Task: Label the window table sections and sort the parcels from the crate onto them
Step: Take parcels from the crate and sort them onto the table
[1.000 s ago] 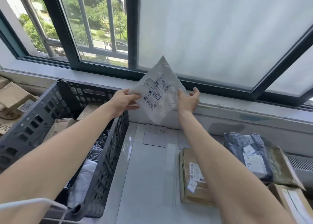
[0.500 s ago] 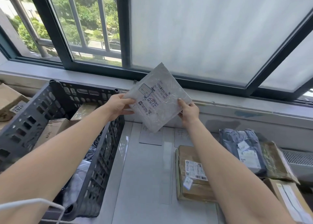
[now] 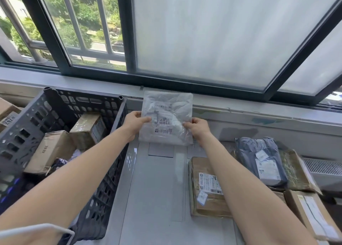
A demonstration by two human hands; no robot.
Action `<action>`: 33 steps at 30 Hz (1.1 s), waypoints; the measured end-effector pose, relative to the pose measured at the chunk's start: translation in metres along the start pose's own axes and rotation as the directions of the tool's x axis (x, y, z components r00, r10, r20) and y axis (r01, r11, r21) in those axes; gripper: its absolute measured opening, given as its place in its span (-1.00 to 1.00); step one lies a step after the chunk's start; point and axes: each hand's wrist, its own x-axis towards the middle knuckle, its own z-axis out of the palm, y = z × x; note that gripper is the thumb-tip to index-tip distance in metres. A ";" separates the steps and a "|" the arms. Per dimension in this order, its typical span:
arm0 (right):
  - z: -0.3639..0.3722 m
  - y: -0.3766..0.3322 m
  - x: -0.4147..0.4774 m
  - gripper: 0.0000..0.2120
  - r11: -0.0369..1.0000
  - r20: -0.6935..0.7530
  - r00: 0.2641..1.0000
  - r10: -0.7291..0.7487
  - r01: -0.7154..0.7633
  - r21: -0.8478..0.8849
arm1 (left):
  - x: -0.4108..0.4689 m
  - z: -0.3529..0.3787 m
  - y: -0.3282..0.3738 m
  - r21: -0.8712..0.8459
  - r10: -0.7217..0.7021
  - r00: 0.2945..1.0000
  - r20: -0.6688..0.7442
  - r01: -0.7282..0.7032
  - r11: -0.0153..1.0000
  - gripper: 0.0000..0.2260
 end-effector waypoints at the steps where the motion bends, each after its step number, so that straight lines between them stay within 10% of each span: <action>1: 0.000 0.013 -0.001 -0.86 0.999 0.008 1.000 0.024 -0.023 -0.038 | -0.001 0.003 -0.009 0.047 0.014 0.999 -0.045 -0.012 0.999 -0.55; 24: 0.068 0.204 -0.013 -0.47 0.815 -0.114 0.921 0.372 -0.383 -0.436 | -0.002 0.042 -0.177 0.491 -0.305 0.943 -0.133 0.330 0.806 -0.57; 33: 0.075 0.155 -0.005 -0.45 0.830 -0.099 0.988 0.117 -0.152 -0.537 | -0.007 0.041 -0.131 0.513 -0.155 0.986 -0.060 0.163 0.843 -0.59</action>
